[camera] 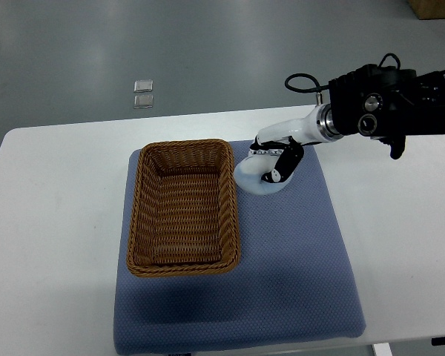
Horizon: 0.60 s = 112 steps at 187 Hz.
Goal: Place blue toy in brown basket
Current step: 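Carry the held toy with the right hand over the wicker basket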
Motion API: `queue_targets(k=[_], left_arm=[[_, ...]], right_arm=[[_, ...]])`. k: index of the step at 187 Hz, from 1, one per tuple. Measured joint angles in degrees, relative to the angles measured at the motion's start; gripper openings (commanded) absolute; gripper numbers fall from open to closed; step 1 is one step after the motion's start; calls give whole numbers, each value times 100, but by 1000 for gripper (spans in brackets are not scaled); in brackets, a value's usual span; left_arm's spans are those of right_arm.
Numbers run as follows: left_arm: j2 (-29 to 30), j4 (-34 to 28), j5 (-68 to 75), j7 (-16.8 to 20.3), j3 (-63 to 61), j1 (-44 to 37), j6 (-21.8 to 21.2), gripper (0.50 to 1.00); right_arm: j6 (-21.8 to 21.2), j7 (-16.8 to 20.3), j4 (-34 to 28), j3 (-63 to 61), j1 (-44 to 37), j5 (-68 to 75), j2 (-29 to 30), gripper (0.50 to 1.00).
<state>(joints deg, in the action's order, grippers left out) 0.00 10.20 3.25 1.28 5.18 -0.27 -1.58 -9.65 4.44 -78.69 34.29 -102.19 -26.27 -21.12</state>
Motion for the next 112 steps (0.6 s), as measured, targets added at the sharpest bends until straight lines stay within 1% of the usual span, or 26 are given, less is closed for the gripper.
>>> queue_targets(k=[31, 47, 68, 95, 112], left_arm=[[0, -15, 0, 2, 8, 1, 0, 1000], [0, -17, 0, 3, 9, 1, 0, 1000], [0, -18, 0, 4, 9, 1, 0, 1000], [0, -18, 0, 4, 10, 1, 0, 1000], [0, -18, 0, 4, 10, 1, 0, 1000]], right_arm=[[23, 2, 496, -3, -211, 378, 830, 500], [45, 3, 771, -3, -217, 517, 1270, 500], [81, 4, 1096, -3, -119, 580, 1701, 500], [152, -4, 1392, -7, 165, 594, 2009, 500], [243, -11, 1535, -48, 371, 596, 2092, 500]])
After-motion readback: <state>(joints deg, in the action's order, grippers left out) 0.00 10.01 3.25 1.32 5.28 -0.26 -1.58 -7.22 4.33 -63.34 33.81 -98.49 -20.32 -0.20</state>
